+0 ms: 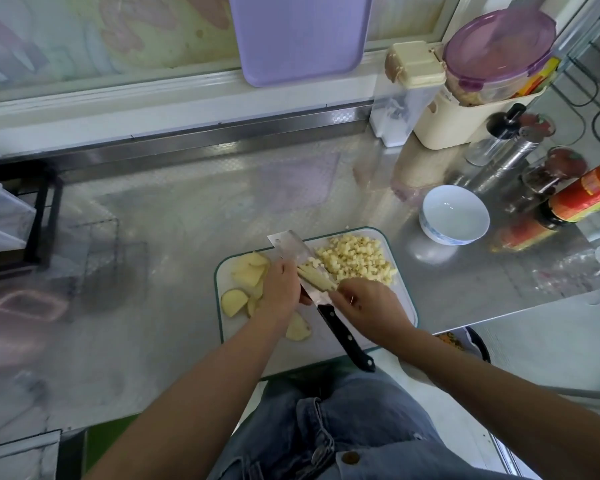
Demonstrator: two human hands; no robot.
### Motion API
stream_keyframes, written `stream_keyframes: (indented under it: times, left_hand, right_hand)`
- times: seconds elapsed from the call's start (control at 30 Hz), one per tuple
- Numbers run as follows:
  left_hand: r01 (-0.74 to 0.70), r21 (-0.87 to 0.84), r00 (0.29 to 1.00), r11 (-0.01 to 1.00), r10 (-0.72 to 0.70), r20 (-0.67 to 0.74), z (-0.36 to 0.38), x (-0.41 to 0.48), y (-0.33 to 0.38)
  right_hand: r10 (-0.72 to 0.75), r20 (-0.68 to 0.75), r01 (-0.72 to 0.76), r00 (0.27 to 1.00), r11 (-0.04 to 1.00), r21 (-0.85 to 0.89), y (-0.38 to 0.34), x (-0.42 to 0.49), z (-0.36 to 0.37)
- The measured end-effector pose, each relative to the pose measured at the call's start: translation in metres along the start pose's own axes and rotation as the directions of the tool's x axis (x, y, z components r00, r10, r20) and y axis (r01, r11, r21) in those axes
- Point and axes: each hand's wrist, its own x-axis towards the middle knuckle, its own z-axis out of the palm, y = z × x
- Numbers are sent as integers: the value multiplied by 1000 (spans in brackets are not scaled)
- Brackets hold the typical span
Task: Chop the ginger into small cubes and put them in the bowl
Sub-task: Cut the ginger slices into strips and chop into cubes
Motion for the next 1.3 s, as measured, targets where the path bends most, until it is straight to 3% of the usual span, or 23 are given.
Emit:
stream_keyframes:
  times: [0.13, 0.23, 0.37, 0.57, 0.87, 1.03, 1.17, 1.3]
  left_hand:
    - [5, 63, 999, 998, -2, -54, -9, 2, 0]
    - [40, 64, 998, 997, -37, -44, -12, 5, 2]
    - [35, 80, 999, 996, -33, -25, -13, 7, 3]
    - [50, 43, 999, 998, -50, 2, -8, 9, 4]
    - [20, 51, 999, 999, -21, 27, -7, 8, 9]
    - [21, 41, 1000, 999, -21, 5, -9, 11, 8]
    - [50, 19, 999, 999, -50, 2, -8, 14, 8]
    - [79, -4, 997, 997, -79, -8, -11, 15, 7]
  right_hand:
    - [144, -92, -122, 985, 969, 213, 2, 23, -7]
    - [-25, 39, 17, 999, 979, 201, -5, 35, -7]
    - [-200, 189, 168, 961, 971, 172, -12, 43, 2]
    - [-171, -29, 173, 985, 980, 99, -5, 50, 5]
    - [36, -94, -33, 995, 999, 35, 18, 60, -6]
    - [-98, -136, 104, 986, 994, 37, 7, 58, -10]
    - [-171, -33, 172, 985, 984, 48, 1, 54, -7]
    - [-9, -88, 10, 996, 1000, 5, 12, 54, -7]
